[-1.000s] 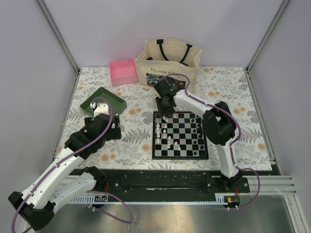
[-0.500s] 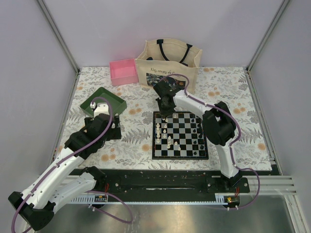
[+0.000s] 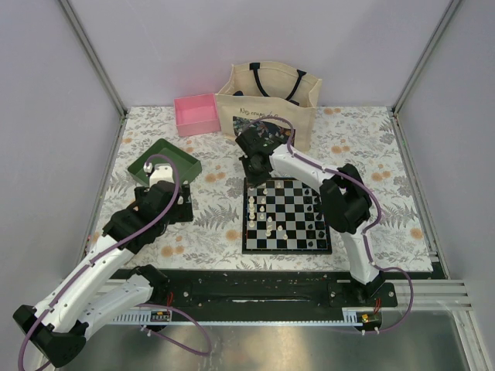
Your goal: Set up the chess pieces on the board
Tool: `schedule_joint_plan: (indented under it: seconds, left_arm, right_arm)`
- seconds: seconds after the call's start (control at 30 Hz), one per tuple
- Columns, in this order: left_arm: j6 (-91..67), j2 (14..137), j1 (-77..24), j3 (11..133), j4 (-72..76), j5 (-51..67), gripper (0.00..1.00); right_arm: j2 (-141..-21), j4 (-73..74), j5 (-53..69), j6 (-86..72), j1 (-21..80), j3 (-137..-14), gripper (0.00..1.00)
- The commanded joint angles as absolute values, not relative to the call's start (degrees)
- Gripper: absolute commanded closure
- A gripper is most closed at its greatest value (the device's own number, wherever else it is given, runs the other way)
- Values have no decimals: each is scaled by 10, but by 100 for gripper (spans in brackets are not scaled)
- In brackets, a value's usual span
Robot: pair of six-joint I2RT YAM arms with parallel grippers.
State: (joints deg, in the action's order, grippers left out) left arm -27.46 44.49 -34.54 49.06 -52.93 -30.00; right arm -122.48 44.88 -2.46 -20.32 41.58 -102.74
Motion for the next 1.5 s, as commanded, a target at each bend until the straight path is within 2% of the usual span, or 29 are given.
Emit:
schedule_joint_plan:
  seconds: [0.0, 0.97, 1.47]
  left_arm:
    - [-276, 443, -343, 504, -515, -308, 1]
    - [-276, 442, -344, 504, -516, -308, 1]
    - [-277, 440, -344, 505, -516, -307, 1]
  right_arm:
    - [-1237, 453, -32, -199, 427, -1048, 84]
    - [-1227, 450, -32, -200, 433, -1023, 80]
    - [-1204, 425, -19, -210, 434, -991, 83]
